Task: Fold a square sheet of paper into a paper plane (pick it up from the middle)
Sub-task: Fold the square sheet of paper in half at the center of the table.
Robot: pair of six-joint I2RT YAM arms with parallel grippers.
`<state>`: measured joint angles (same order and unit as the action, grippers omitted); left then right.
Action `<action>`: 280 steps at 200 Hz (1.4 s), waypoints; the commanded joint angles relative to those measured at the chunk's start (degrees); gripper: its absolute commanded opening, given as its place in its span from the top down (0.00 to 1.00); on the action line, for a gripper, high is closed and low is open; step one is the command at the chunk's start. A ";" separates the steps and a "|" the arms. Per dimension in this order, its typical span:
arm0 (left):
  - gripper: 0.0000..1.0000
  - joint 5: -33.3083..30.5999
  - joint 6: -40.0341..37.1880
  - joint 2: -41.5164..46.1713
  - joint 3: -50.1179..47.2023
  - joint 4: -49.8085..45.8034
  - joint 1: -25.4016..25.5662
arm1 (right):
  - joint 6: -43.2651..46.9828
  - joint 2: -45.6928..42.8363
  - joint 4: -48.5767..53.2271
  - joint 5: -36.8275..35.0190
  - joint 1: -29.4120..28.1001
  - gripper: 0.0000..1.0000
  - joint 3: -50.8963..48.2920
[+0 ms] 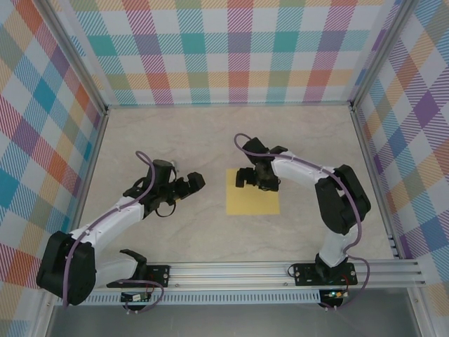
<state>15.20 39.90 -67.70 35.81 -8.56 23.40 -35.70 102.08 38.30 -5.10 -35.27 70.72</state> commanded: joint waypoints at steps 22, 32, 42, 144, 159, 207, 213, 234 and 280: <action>0.00 6.34 0.45 -6.17 3.43 5.29 0.42 | 4.54 0.19 2.08 1.04 -0.11 0.00 2.46; 0.00 7.18 0.24 -7.70 4.30 5.30 0.67 | 3.27 3.15 5.97 0.64 -0.07 0.00 5.10; 0.00 7.12 0.24 -8.55 4.78 5.62 1.16 | 3.52 5.04 6.51 0.17 -0.44 0.00 5.97; 0.00 4.75 0.58 -12.49 5.67 5.63 4.19 | 2.45 14.52 10.98 -2.99 -2.04 0.00 13.15; 0.00 4.84 0.68 -12.59 5.65 5.79 4.19 | 2.23 15.44 10.93 -3.03 -2.06 0.00 13.27; 0.00 4.50 0.44 -12.80 5.81 5.48 4.36 | 1.27 17.49 10.09 -2.28 -2.35 0.00 10.34; 0.00 4.54 0.49 -12.96 5.89 5.47 4.33 | 0.95 17.86 10.02 -2.11 -2.35 0.00 9.94; 0.00 4.82 0.48 -13.16 6.04 5.48 4.36 | 0.73 18.57 9.98 -2.41 -2.83 0.00 9.20; 0.00 4.75 0.44 -12.96 5.73 5.13 4.46 | 0.88 18.22 9.39 -2.26 -2.87 0.01 8.87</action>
<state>20.03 40.32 -80.31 40.32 -3.90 27.24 -34.02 117.05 46.46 -8.56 -37.30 82.50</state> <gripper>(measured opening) 0.999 0.998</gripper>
